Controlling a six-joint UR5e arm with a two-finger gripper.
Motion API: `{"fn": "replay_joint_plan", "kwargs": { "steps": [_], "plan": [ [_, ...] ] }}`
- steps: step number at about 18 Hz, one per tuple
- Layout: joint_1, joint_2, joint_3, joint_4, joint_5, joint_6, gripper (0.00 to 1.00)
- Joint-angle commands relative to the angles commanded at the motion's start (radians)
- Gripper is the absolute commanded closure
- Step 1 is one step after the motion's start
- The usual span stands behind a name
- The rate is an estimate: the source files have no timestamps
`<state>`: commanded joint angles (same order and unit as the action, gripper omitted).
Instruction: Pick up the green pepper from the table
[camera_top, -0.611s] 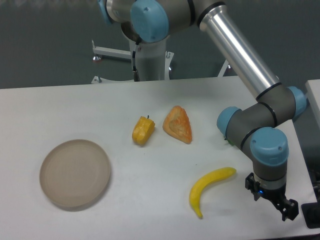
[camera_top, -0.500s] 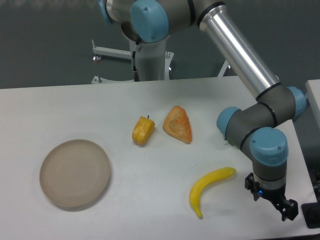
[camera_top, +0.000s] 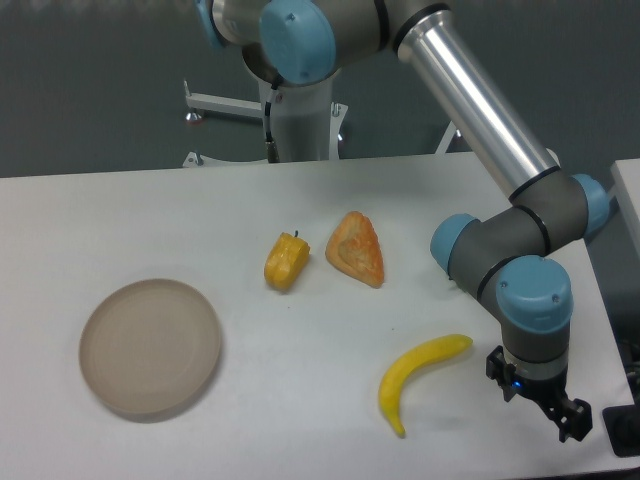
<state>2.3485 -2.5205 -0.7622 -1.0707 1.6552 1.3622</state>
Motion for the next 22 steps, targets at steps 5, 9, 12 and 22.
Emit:
{"fn": "replay_joint_plan", "kwargs": {
  "steps": [5,9,12,22],
  "plan": [
    [0.029,0.096,-0.130,-0.009,-0.070,0.000,0.00],
    [0.083,0.196,-0.271,-0.024,-0.129,0.011,0.00],
    [0.144,0.267,-0.348,-0.116,-0.135,0.026,0.00],
    [0.202,0.396,-0.555,-0.184,-0.134,0.110,0.00]
  ]
}}
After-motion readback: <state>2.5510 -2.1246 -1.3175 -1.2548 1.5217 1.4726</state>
